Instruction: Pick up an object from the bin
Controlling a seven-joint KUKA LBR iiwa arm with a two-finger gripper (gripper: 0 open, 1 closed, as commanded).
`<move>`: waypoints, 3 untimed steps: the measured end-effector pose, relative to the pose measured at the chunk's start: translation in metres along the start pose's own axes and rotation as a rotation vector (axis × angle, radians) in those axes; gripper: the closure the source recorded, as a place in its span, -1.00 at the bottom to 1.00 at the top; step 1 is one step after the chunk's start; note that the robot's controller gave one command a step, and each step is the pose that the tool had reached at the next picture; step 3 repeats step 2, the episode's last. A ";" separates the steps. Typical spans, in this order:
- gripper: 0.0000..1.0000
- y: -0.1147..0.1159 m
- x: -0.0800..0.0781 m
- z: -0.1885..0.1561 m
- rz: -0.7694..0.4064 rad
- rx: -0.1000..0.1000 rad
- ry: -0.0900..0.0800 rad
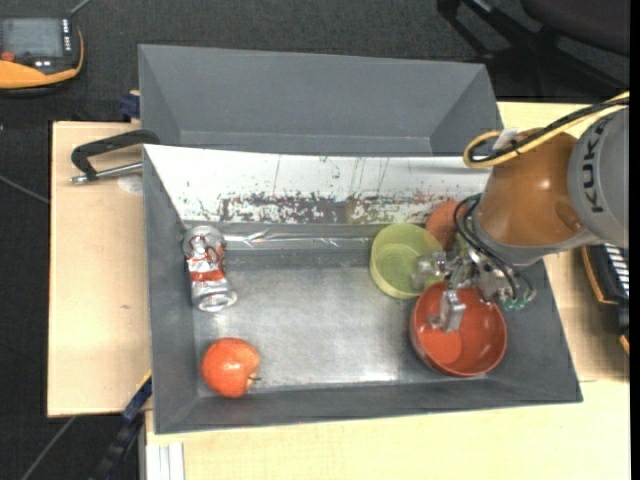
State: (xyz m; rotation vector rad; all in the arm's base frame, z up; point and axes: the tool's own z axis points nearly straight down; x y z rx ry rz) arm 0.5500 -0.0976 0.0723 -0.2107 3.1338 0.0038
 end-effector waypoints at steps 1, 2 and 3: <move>1.00 0.041 0.016 -0.112 -0.026 0.001 -0.012; 1.00 0.056 0.033 -0.201 -0.036 0.003 -0.024; 1.00 0.056 0.033 -0.201 -0.036 0.003 -0.024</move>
Offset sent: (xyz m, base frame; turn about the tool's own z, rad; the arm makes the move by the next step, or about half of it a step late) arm -0.0240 0.0362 0.1064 -0.0233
